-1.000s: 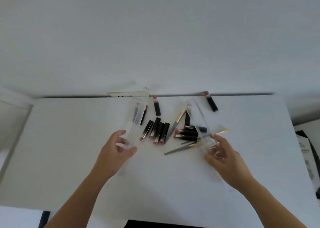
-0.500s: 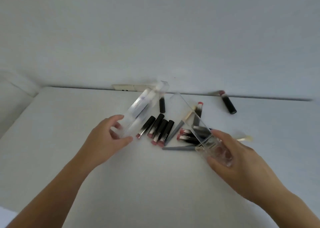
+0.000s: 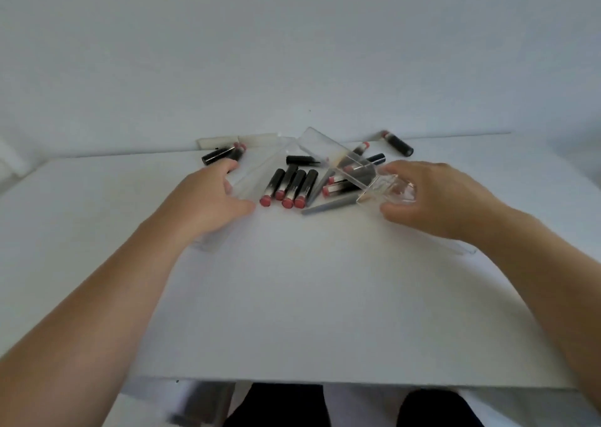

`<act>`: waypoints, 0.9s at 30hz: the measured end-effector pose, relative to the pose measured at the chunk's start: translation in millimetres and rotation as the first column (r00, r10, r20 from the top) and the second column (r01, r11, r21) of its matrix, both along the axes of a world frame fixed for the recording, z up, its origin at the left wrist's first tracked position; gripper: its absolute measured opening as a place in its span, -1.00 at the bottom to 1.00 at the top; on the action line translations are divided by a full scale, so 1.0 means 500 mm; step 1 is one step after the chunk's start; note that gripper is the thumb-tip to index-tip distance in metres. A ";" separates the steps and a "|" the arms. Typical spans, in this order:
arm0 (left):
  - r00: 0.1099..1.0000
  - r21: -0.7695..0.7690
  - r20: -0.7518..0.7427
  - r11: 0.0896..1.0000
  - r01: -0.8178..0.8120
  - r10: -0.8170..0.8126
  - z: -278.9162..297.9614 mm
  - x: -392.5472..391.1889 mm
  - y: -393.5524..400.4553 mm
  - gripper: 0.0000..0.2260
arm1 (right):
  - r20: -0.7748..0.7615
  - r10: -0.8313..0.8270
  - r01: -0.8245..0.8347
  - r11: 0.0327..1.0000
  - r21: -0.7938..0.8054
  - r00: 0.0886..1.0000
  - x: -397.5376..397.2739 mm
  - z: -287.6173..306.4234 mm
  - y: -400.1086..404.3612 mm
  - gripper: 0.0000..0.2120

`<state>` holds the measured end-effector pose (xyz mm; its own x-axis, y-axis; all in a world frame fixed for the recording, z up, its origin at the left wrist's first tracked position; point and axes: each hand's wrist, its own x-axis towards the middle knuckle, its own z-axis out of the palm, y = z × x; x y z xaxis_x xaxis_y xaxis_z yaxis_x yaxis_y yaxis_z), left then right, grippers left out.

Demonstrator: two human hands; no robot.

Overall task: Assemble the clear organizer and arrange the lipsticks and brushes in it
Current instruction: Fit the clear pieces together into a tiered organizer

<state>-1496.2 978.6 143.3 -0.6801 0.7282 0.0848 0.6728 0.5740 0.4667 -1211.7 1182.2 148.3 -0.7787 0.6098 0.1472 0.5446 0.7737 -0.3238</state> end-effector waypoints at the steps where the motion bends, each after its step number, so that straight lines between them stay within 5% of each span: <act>1: 1.000 -0.009 -0.007 1.000 -0.002 0.002 0.001 0.001 0.003 -0.25 | -0.015 -0.001 0.001 1.000 -0.021 1.000 0.001 0.001 -0.001 -0.49; 9: 0.999 0.015 0.039 1.000 0.028 -0.028 0.009 -0.005 0.015 -0.22 | -0.025 0.026 -0.028 0.995 -0.099 0.999 -0.024 0.012 -0.001 -0.59; 19: 0.999 0.017 -0.005 0.999 0.032 -0.031 0.005 -0.038 0.047 -0.56 | -0.077 0.157 -0.165 0.979 -0.117 0.985 -0.087 0.018 0.041 -0.59; 27: 0.967 0.099 -0.247 0.991 0.085 -0.058 0.017 0.013 0.055 -0.64 | -0.134 0.112 -0.114 0.994 -0.008 0.985 -0.105 -0.007 0.035 -0.49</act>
<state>-1489.6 1006.0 151.6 -0.5758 0.7515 0.3221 0.8112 0.4757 0.3401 -1264.1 1199.6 144.9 -0.8167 0.5224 0.2453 0.4057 0.8220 -0.3997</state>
